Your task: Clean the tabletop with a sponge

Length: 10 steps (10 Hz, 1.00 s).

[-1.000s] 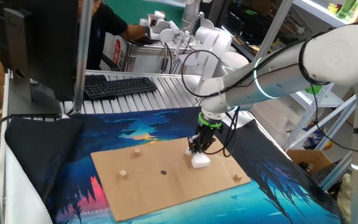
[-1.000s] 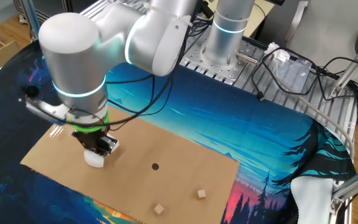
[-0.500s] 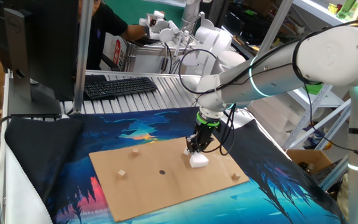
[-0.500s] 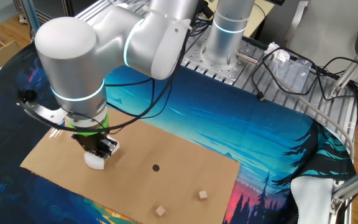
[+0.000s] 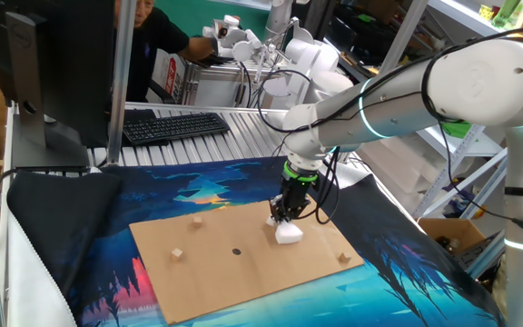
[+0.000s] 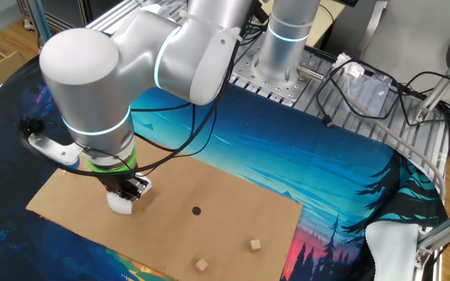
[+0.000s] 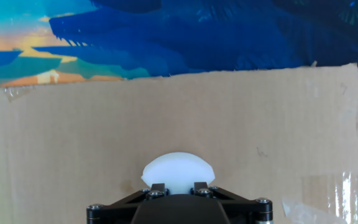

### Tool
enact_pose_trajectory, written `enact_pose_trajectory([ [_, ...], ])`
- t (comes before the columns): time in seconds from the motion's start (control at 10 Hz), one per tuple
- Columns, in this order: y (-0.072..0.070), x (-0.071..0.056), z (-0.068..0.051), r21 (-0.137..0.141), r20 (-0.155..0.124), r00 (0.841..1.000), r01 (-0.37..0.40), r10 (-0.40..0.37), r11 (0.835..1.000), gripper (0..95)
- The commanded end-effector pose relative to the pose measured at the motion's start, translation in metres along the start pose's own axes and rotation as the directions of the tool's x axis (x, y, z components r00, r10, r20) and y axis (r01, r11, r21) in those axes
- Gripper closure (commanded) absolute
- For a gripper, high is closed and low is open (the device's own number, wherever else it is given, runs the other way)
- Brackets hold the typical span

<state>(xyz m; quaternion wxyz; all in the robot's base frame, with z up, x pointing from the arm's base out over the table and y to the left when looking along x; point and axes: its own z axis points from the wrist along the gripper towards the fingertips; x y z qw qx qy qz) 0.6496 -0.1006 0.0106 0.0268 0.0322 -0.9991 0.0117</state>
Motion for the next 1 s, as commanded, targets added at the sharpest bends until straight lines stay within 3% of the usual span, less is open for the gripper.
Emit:
enact_pose_trajectory([
  [0.1,-0.0006,0.0002,-0.0008,0.004,0.003,1.000,0.001,-0.001,1.000,95.0],
  [1.0,-0.0017,-0.0002,-0.0033,0.009,-0.018,1.000,-0.026,0.026,1.000,95.0],
])
